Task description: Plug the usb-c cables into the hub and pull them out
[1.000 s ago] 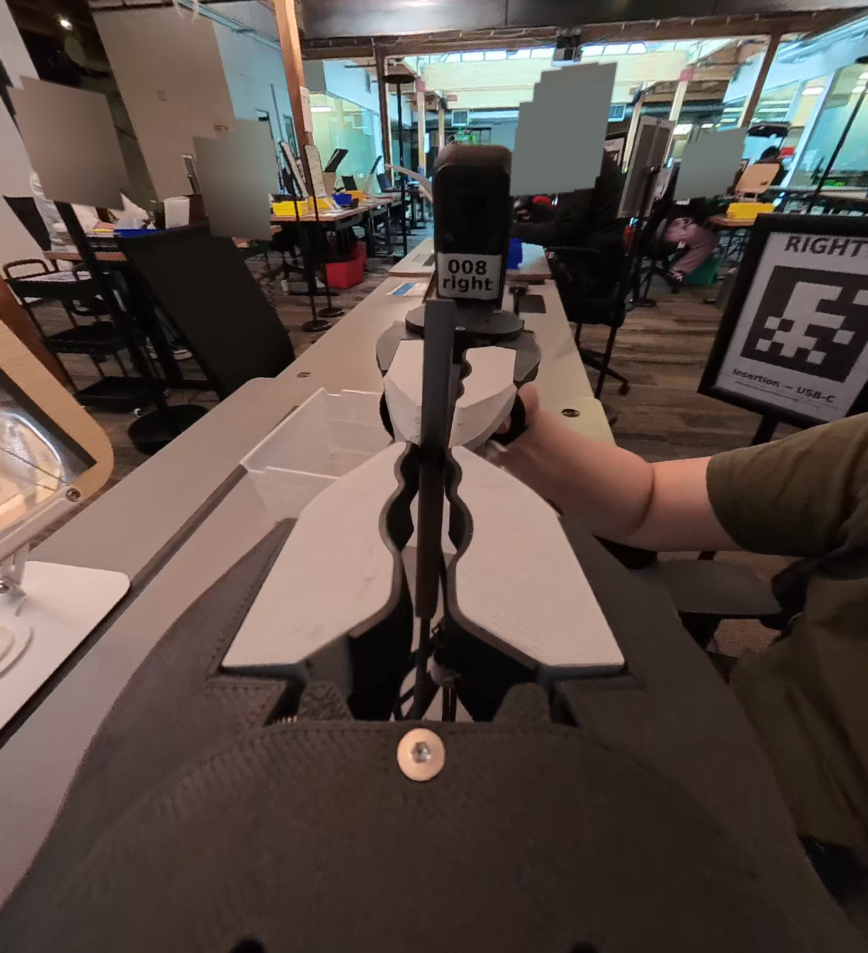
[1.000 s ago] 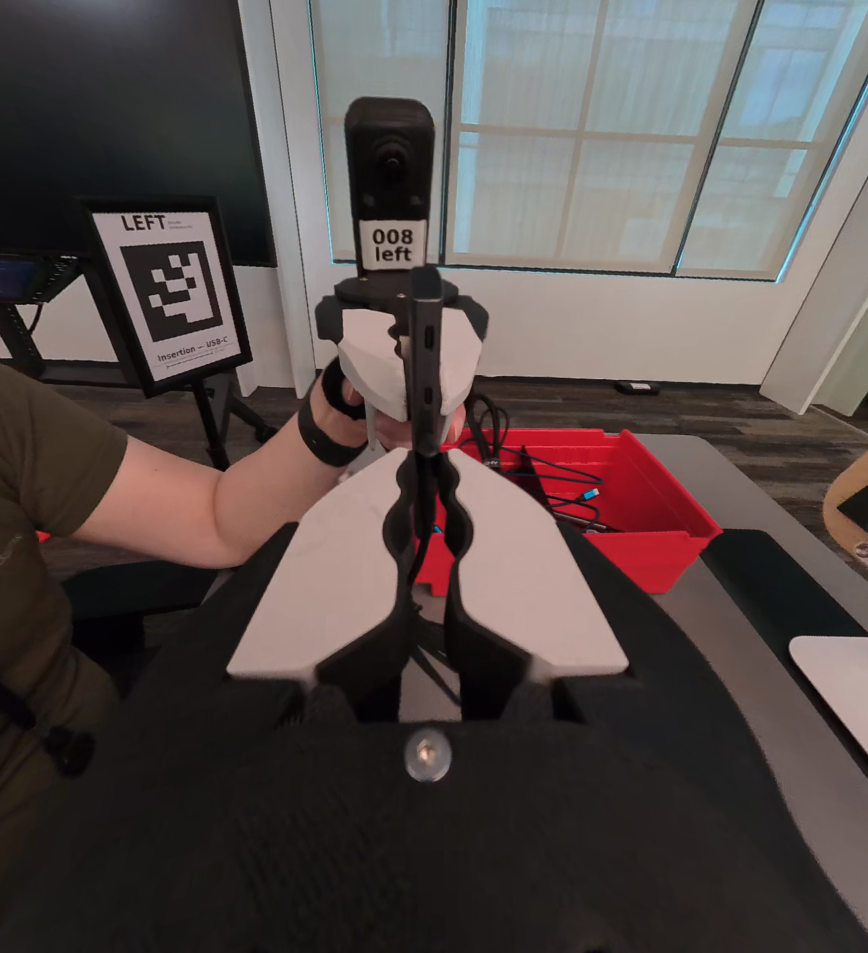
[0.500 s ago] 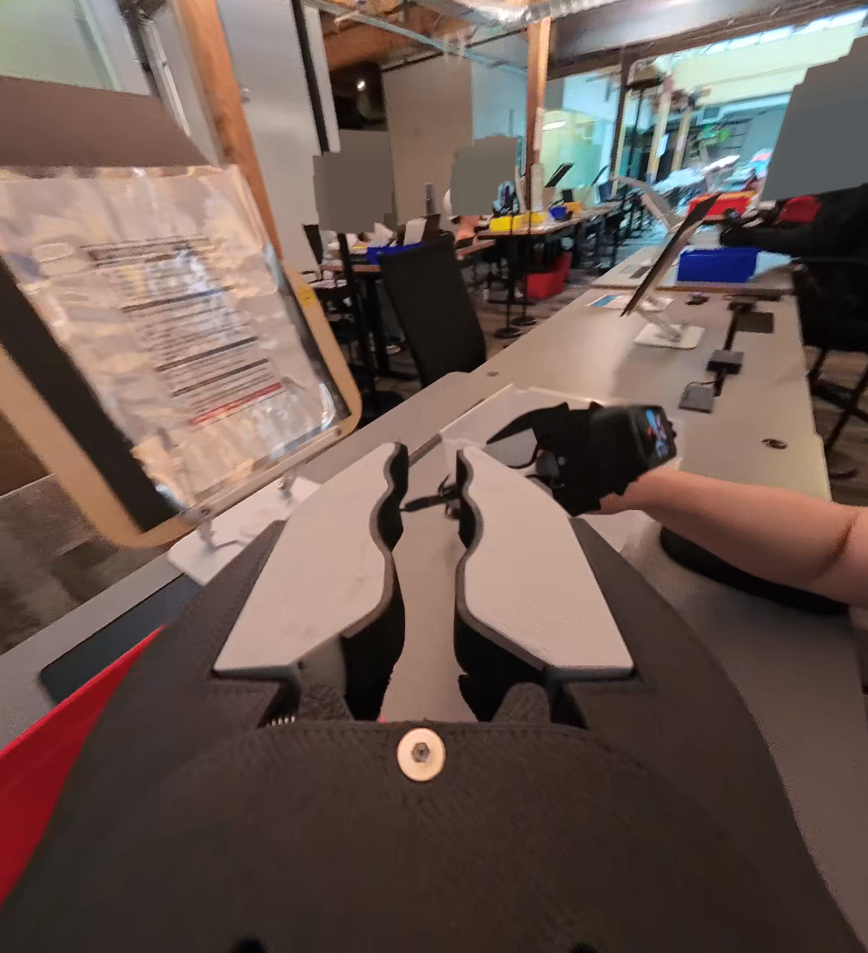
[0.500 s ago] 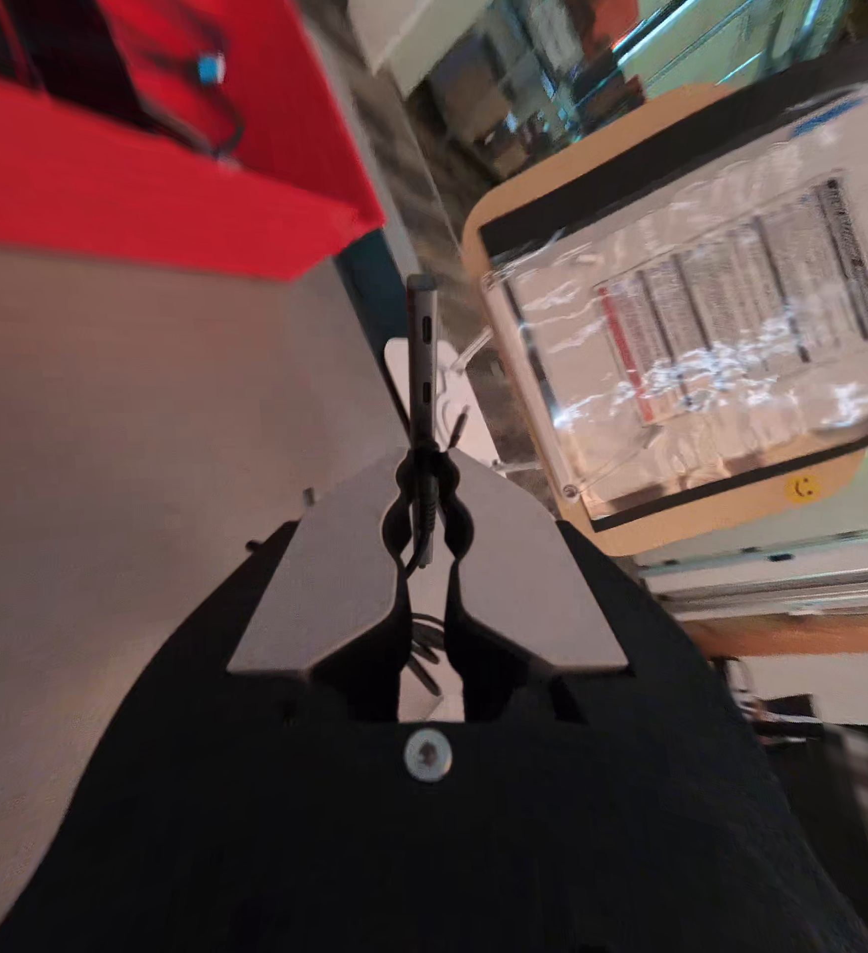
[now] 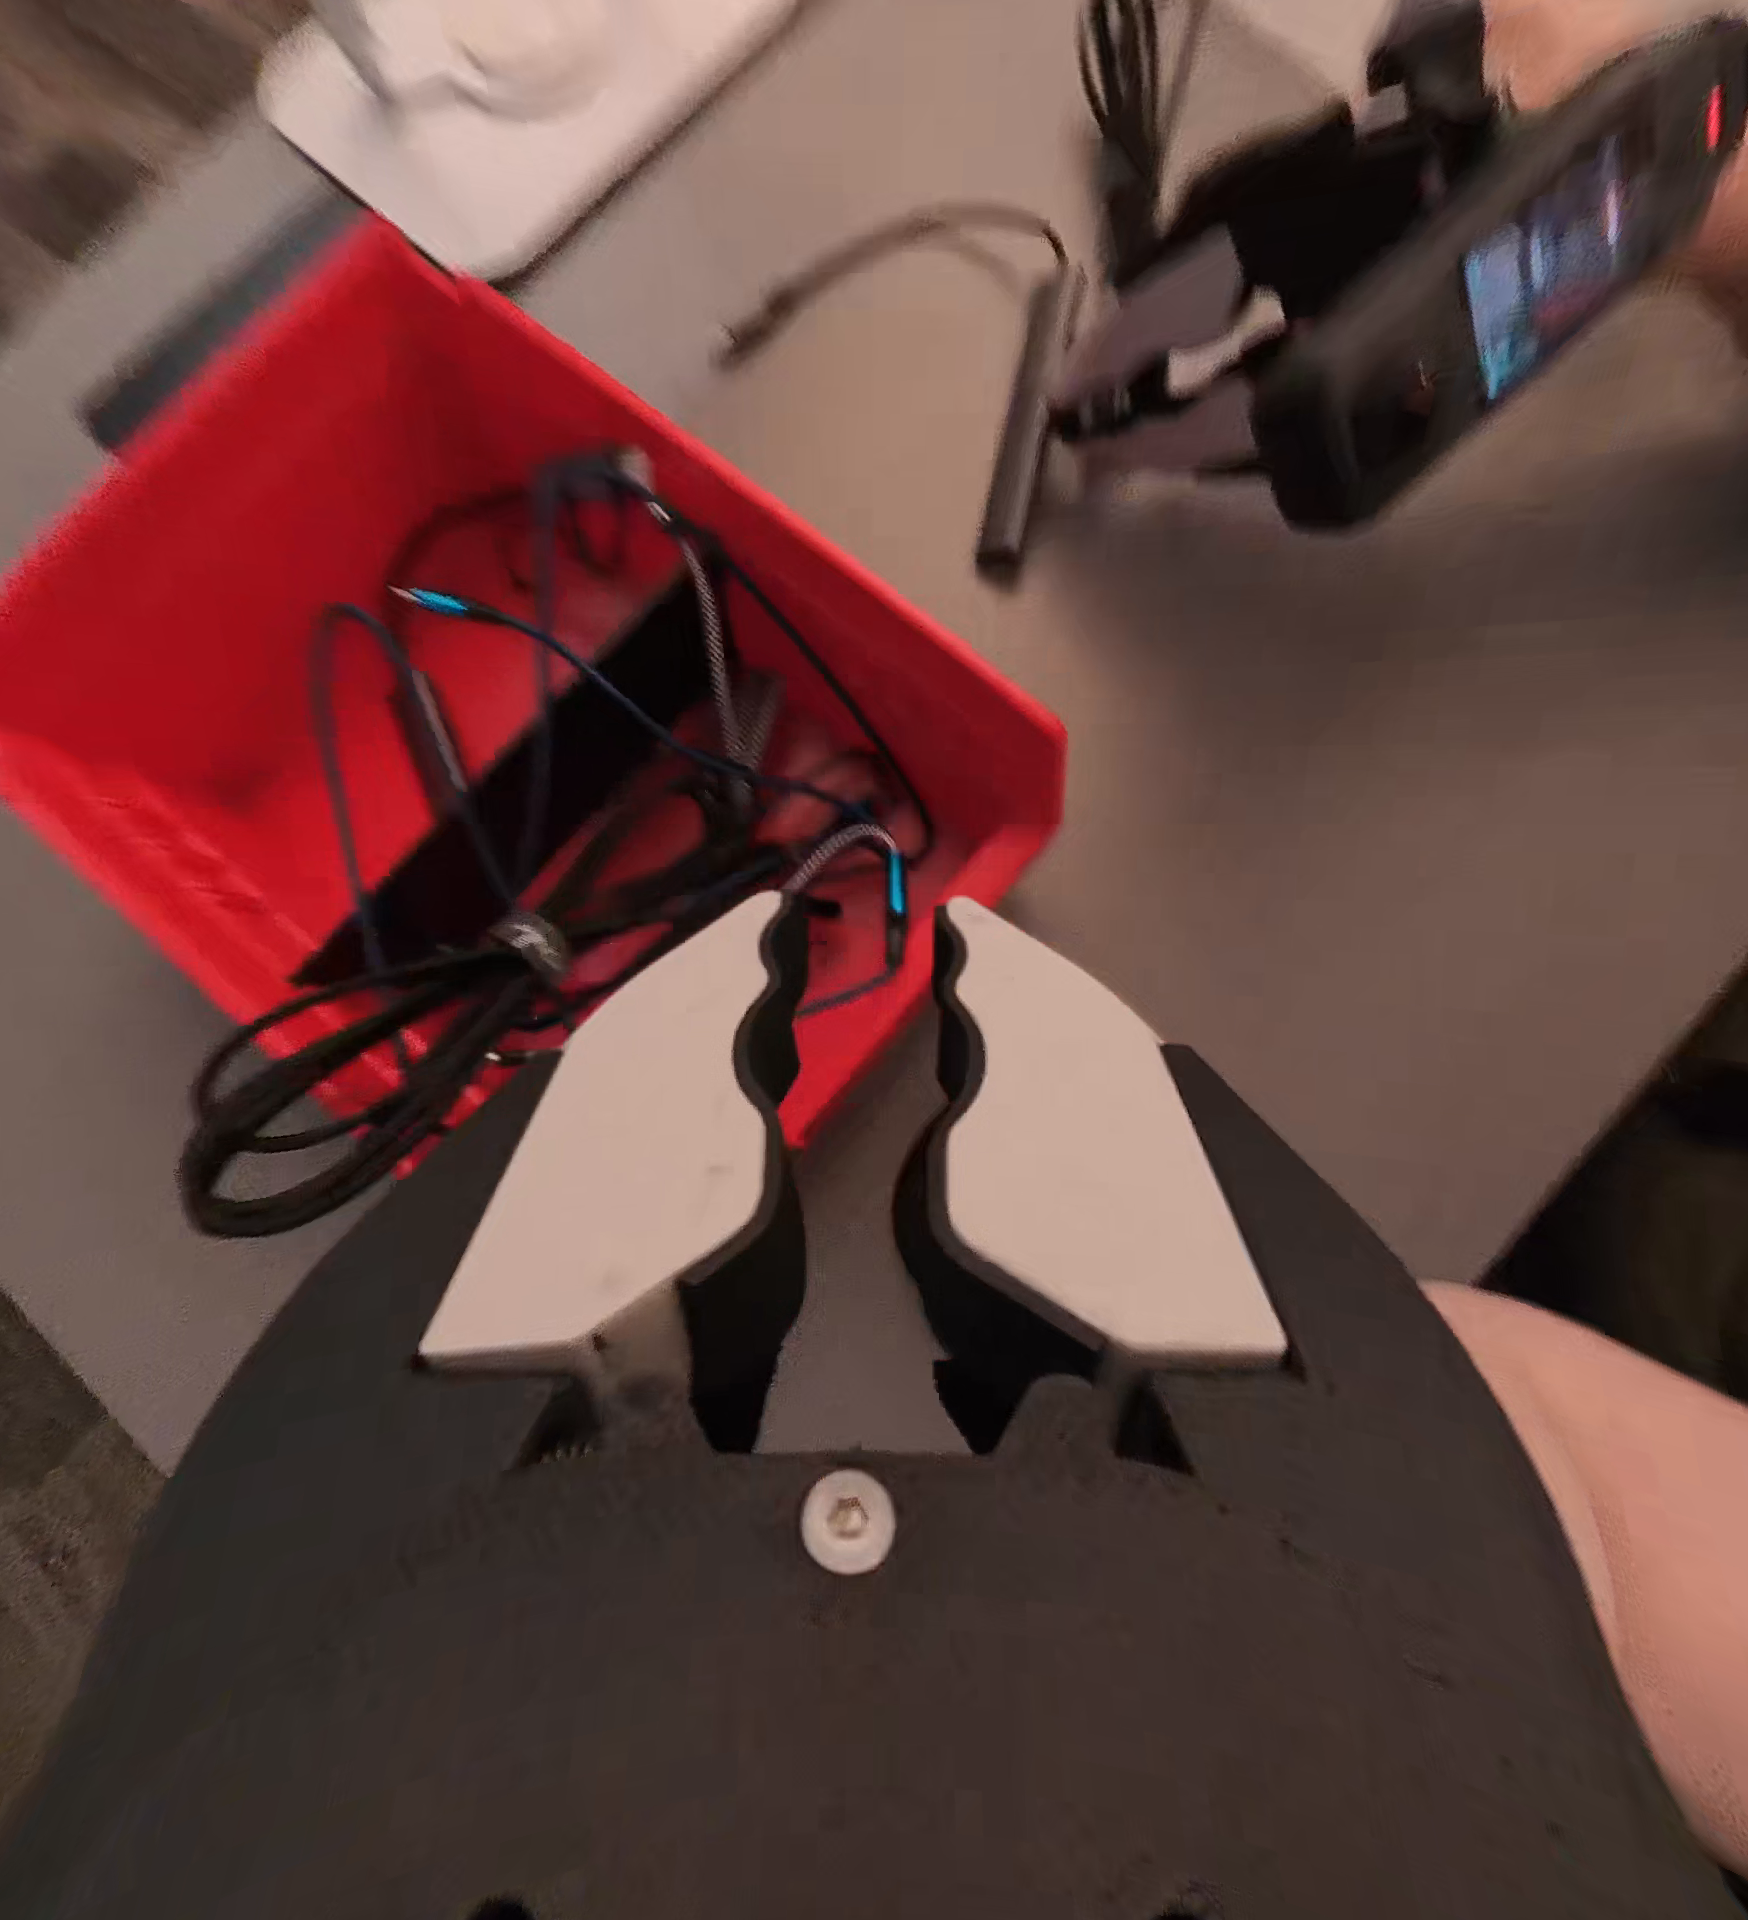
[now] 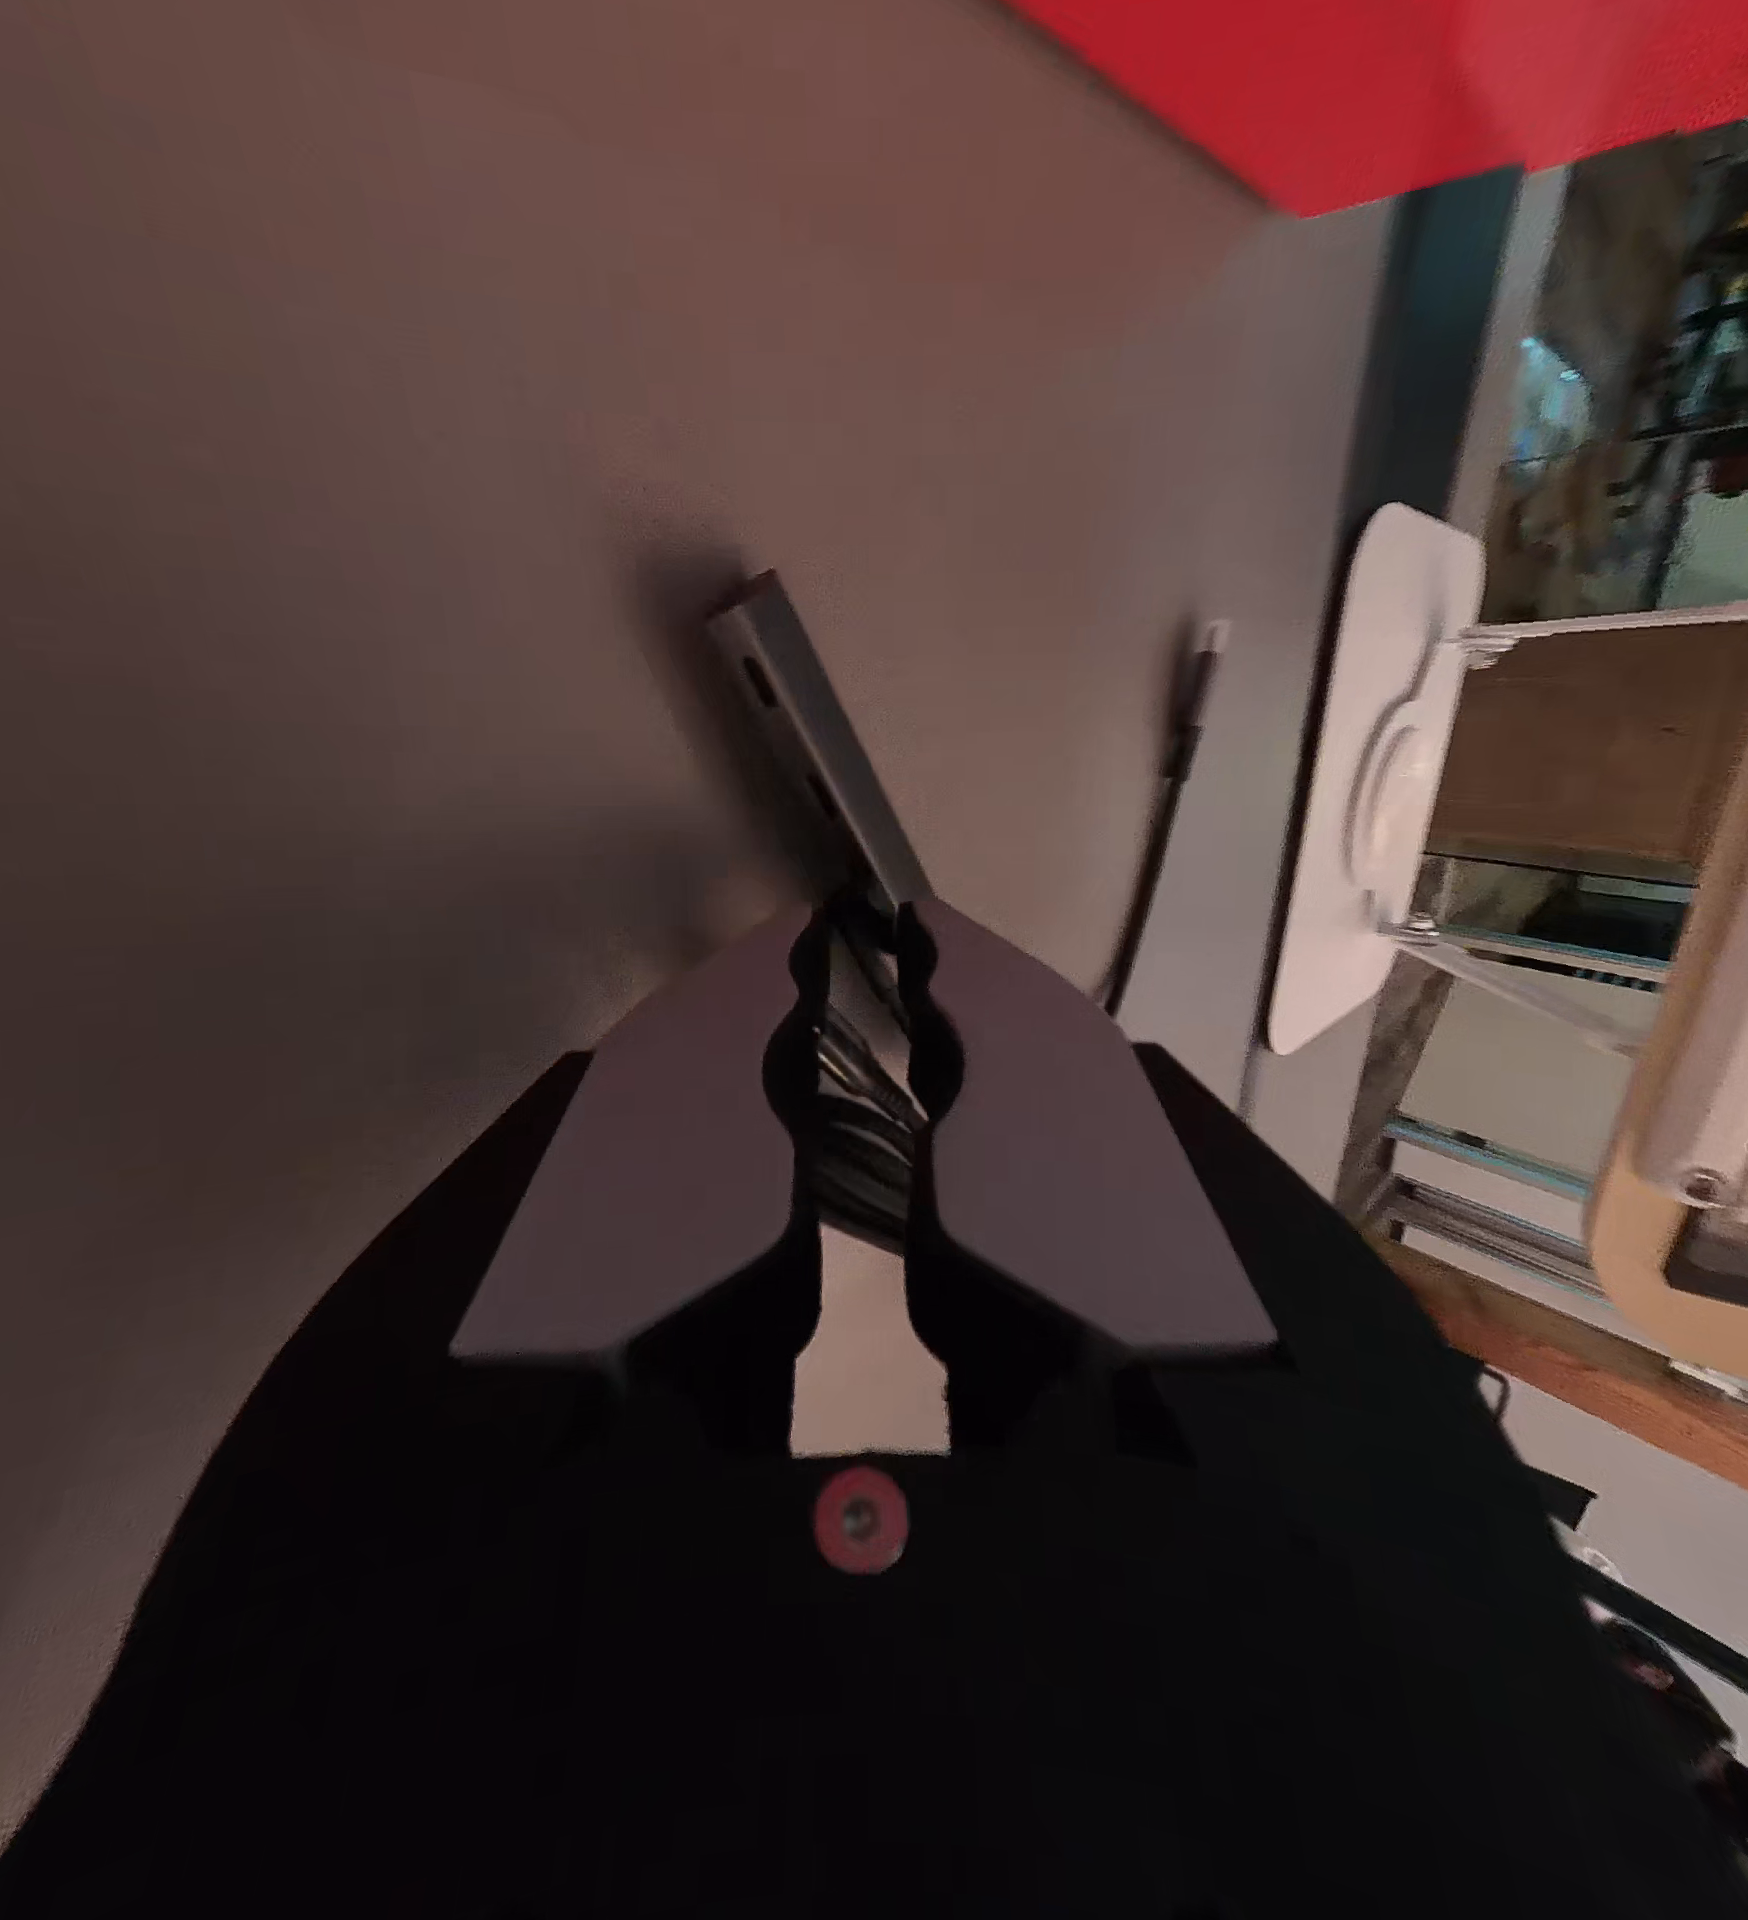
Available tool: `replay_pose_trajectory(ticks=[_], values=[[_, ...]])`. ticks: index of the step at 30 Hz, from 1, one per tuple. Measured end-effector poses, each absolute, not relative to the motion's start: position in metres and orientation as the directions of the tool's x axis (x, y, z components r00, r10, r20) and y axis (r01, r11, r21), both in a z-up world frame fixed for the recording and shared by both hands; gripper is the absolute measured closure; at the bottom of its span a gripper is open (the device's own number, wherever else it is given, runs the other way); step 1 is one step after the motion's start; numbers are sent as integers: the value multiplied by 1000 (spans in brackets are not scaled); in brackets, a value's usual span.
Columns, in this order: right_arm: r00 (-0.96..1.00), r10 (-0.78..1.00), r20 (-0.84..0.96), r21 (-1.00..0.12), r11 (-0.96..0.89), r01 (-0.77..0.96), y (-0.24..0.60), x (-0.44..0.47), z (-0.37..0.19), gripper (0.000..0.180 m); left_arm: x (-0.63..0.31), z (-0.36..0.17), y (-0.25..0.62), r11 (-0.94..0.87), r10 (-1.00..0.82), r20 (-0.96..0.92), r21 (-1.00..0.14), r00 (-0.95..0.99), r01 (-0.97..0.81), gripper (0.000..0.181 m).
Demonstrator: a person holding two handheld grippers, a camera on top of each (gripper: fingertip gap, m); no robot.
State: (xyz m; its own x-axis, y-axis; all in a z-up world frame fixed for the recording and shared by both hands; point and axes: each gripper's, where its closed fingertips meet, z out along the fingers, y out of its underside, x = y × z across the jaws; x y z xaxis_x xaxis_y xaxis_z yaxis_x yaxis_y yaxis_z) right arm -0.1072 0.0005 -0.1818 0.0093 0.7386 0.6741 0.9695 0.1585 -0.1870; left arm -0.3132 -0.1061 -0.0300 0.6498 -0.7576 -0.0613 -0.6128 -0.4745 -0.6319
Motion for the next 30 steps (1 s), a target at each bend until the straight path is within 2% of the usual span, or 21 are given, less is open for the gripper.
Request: replay_pose_trajectory(ticks=[2,7,10,13,18,20,30], values=[[3,754,657,-185,157,970,-1,-106,-186,167,-311,-46,-109,-491,-787,-38,-564,615,-664,162],[29,811,584,-245,141,959,-11,-105,-178,162,-296,-74,-104,-521,-831,95,-480,548,-706,159],[70,849,523,-334,129,934,-20,-108,-160,154,-294,-104,-102,-580,-813,191,-340,550,-740,152],[120,868,482,-446,126,886,-28,-110,-132,154,-290,-125,-100,-626,-775,282,-221,565,-748,151],[167,886,432,-575,128,808,-38,-111,-94,154,-286,-138,-91,-631,-767,283,-168,576,-757,151],[169,884,435,-586,135,799,-40,-110,-88,154,-289,-143,-90,-640,-759,270,-143,592,-755,146],[151,885,441,-560,140,817,-40,-107,-91,155,-296,-158,-91,-675,-713,298,-42,635,-737,146]])
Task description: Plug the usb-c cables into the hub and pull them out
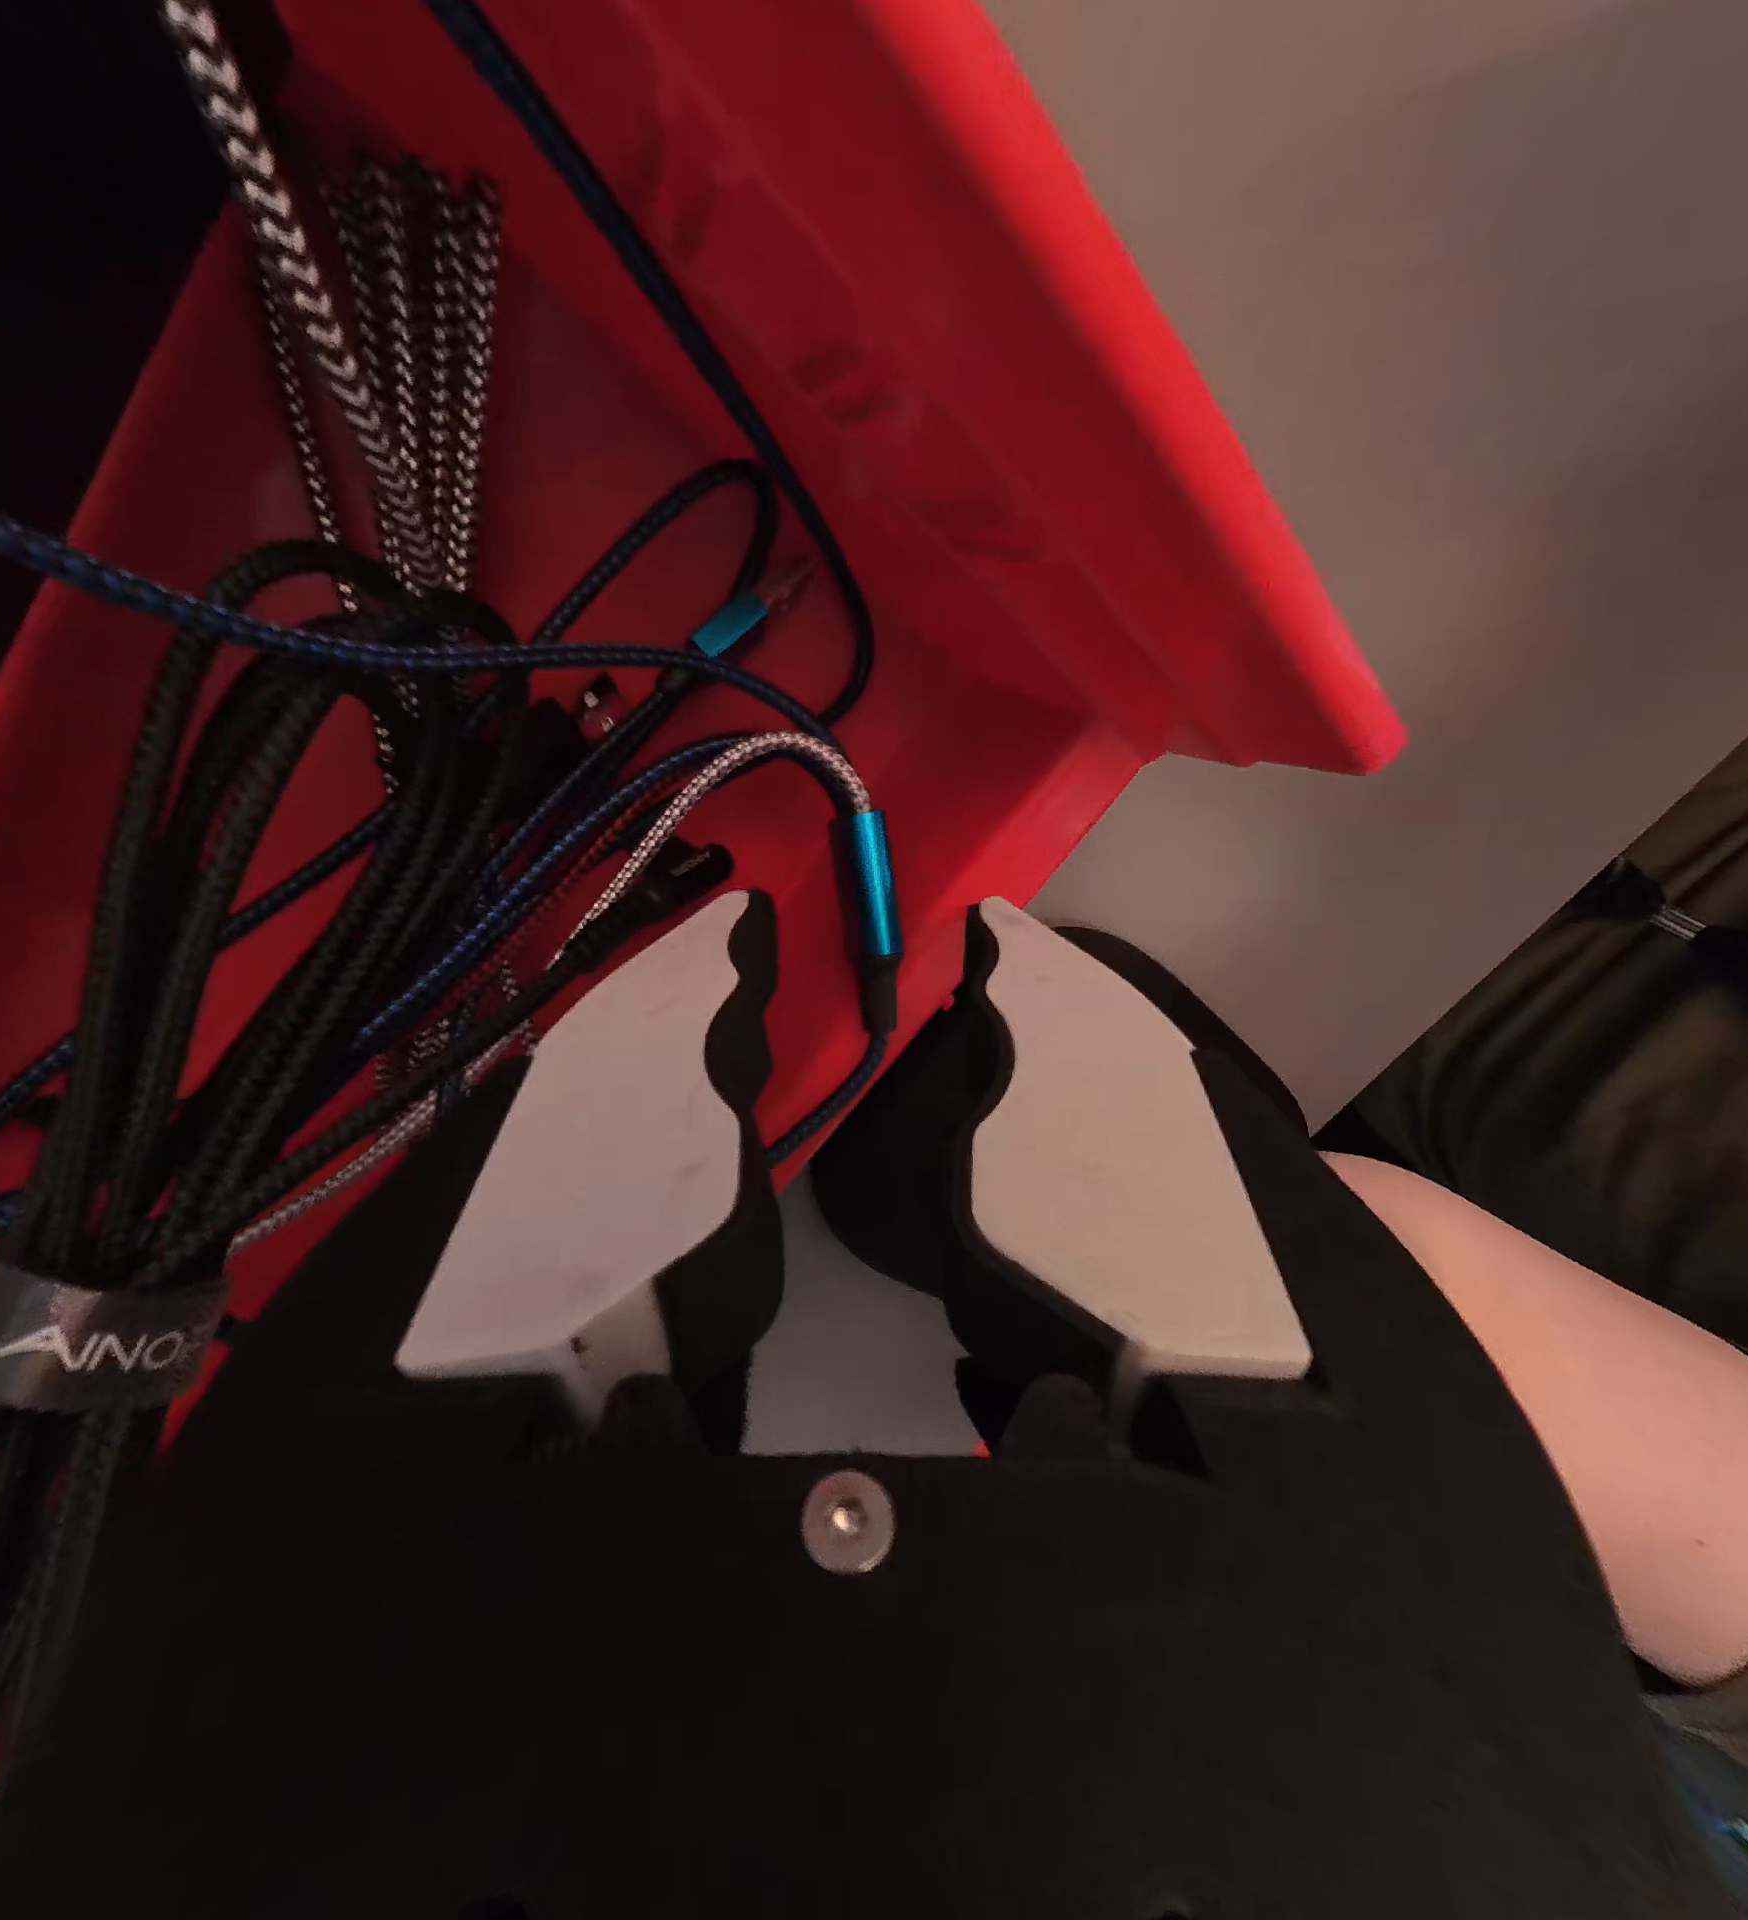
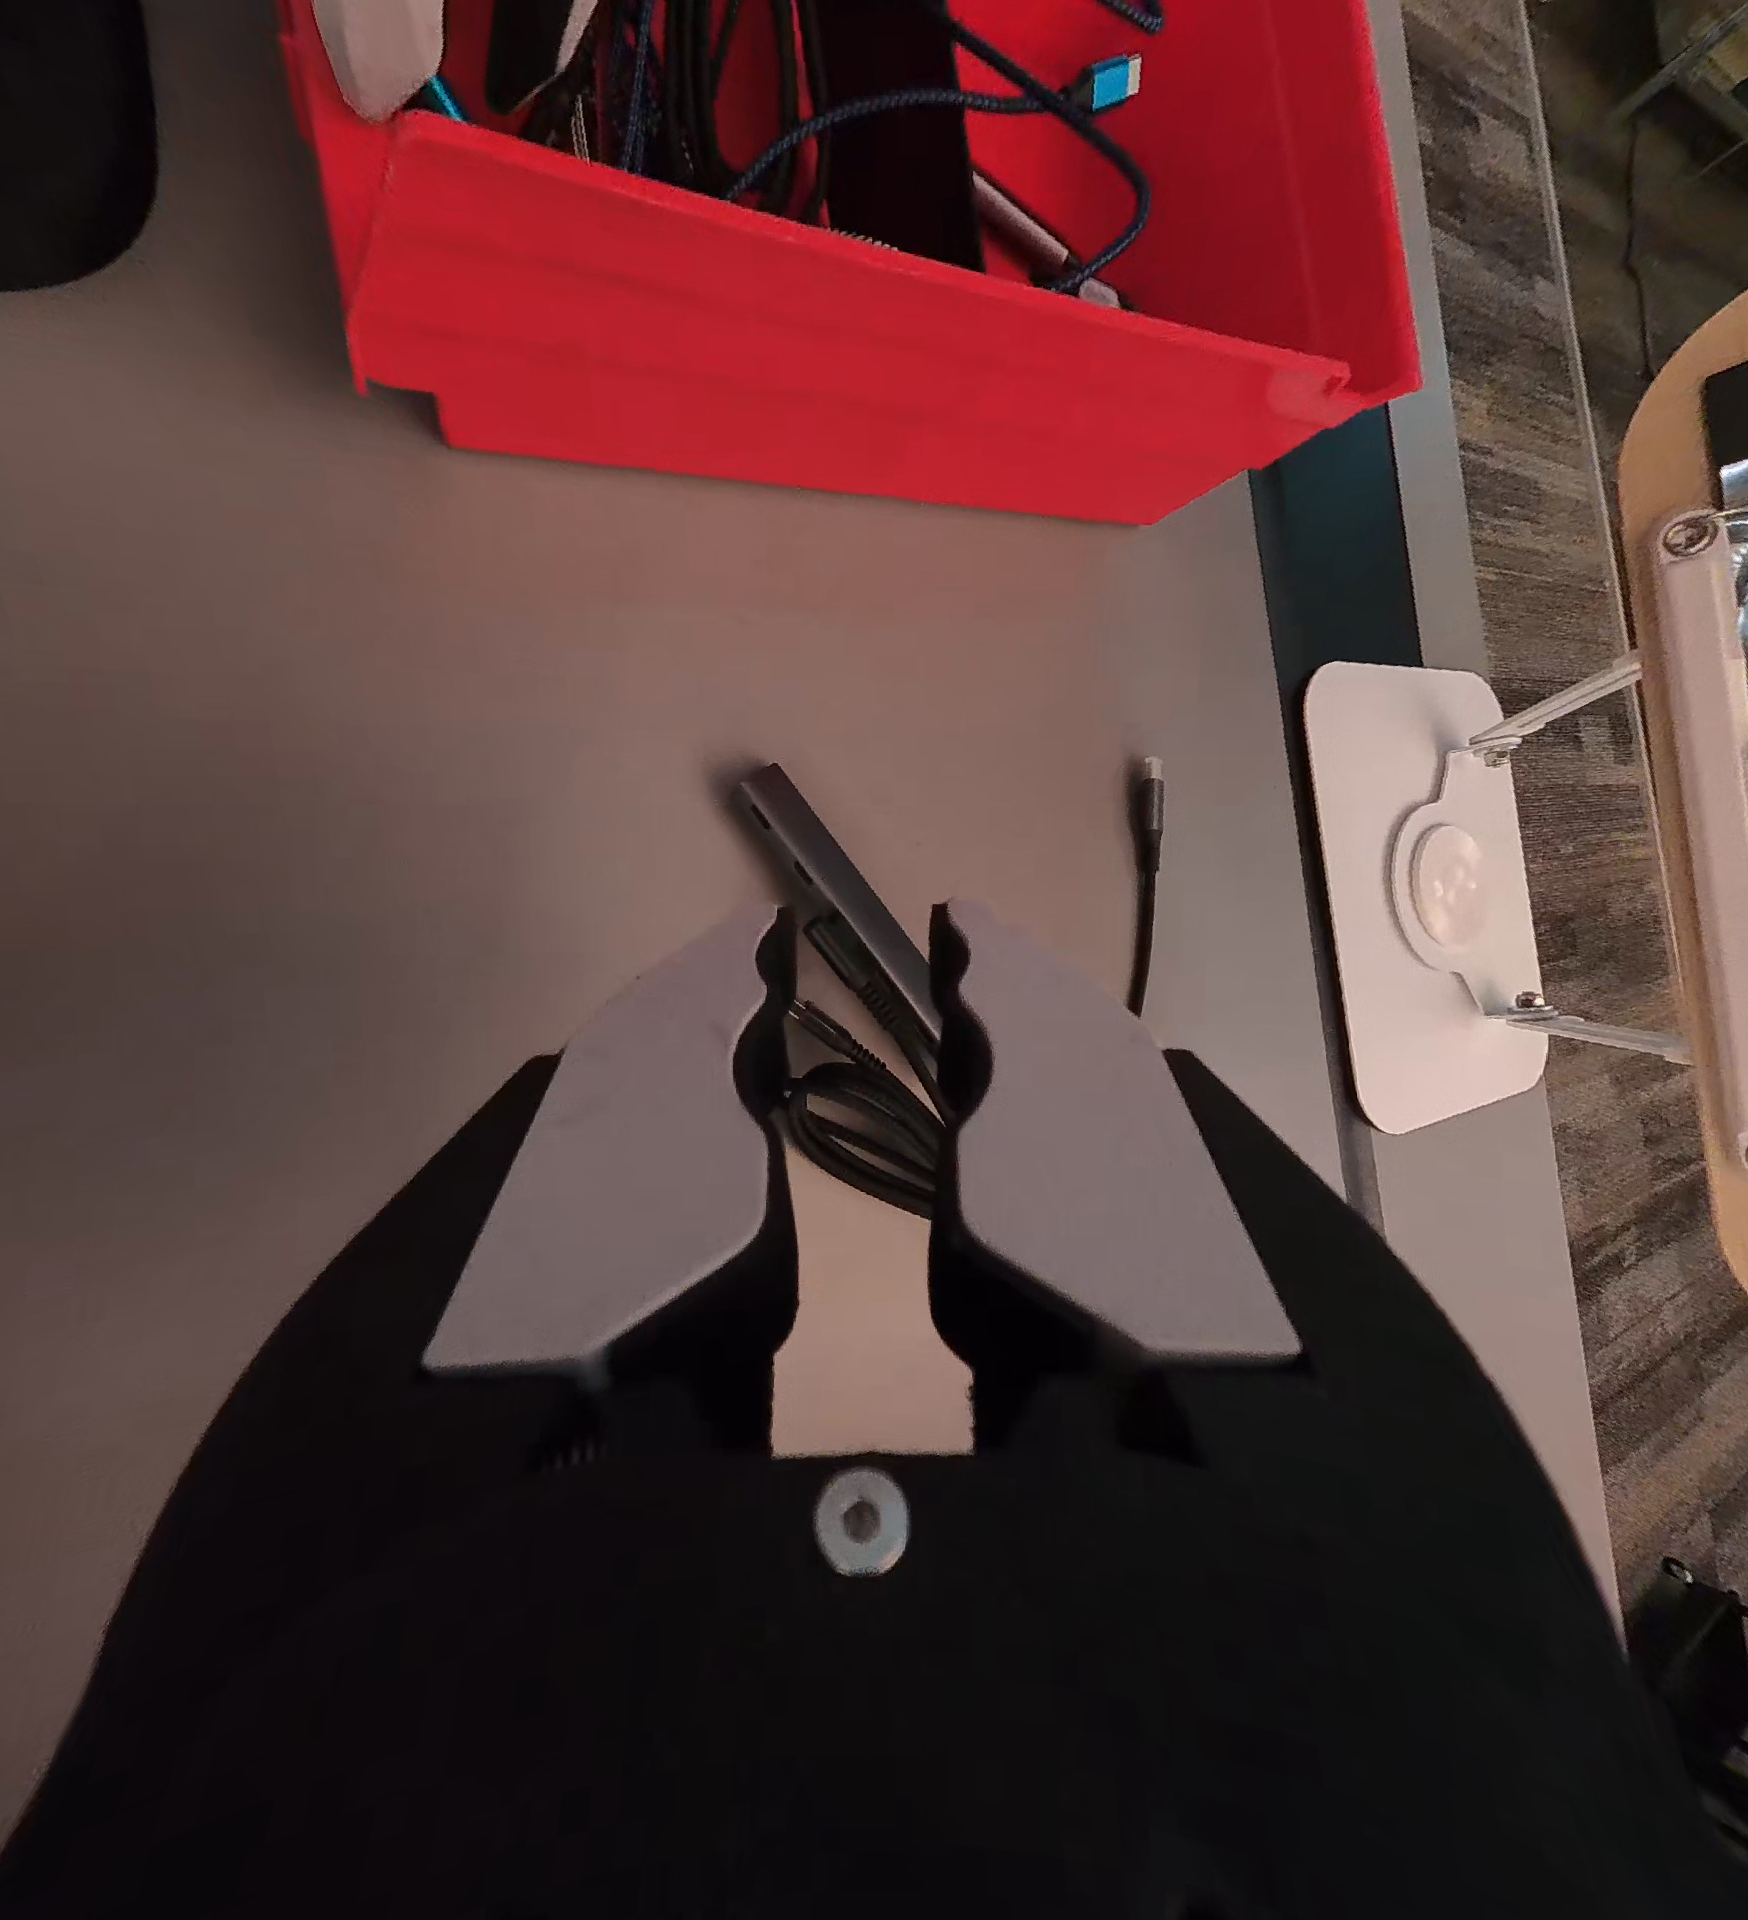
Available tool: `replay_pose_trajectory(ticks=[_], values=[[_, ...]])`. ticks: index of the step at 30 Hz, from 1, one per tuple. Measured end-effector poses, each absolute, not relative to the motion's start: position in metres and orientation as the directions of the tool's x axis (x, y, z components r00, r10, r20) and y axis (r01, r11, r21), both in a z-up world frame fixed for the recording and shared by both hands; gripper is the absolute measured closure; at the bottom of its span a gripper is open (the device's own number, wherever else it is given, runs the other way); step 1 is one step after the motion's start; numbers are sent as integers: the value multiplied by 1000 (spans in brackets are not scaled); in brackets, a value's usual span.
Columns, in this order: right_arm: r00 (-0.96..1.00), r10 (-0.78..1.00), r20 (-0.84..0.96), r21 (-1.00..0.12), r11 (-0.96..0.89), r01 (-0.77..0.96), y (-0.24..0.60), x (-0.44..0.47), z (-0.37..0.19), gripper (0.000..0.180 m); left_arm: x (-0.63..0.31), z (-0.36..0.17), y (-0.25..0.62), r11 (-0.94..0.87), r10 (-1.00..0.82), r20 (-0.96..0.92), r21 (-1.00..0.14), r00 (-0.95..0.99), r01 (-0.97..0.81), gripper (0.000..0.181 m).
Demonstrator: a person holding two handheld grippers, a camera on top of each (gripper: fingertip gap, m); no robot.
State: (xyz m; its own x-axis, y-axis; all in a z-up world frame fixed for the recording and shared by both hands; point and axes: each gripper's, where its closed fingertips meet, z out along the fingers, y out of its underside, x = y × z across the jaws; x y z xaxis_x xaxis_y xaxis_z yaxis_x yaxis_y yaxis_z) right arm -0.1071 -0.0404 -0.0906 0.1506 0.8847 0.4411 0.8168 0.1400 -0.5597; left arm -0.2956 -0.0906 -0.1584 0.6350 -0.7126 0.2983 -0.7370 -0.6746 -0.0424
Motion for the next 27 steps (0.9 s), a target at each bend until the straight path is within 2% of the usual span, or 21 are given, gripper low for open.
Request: replay_pose_trajectory(ticks=[2,5,7,12,15,20,23,27], values=[[151,886,438,-562,139,816,-40,-107,-90,157,-292,-159,-96,-668,-705,349,-32,618,-744,157],[148,887,436,-558,137,819,-40,-106,-91,161,-292,-159,-96,-660,-710,356,-35,608,-751,159],[151,888,435,-558,135,819,-39,-106,-92,163,-294,-156,-96,-653,-718,345,-33,605,-757,169],[150,890,430,-557,130,820,-38,-106,-94,163,-297,-141,-98,-652,-726,335,-56,601,-756,171],[152,890,429,-563,132,816,-39,-106,-93,163,-295,-117,-90,-639,-764,264,-188,589,-746,173],[161,891,424,-576,128,808,-38,-106,-91,164,-276,-62,-78,-474,-869,151,-522,470,-709,172],[164,892,422,-577,125,807,-38,-105,-91,164,-270,-30,-69,-453,-866,178,-676,467,-582,172],[167,893,418,-582,122,804,-37,-105,-91,164,-272,11,-58,-451,-836,242,-815,493,-363,172]])
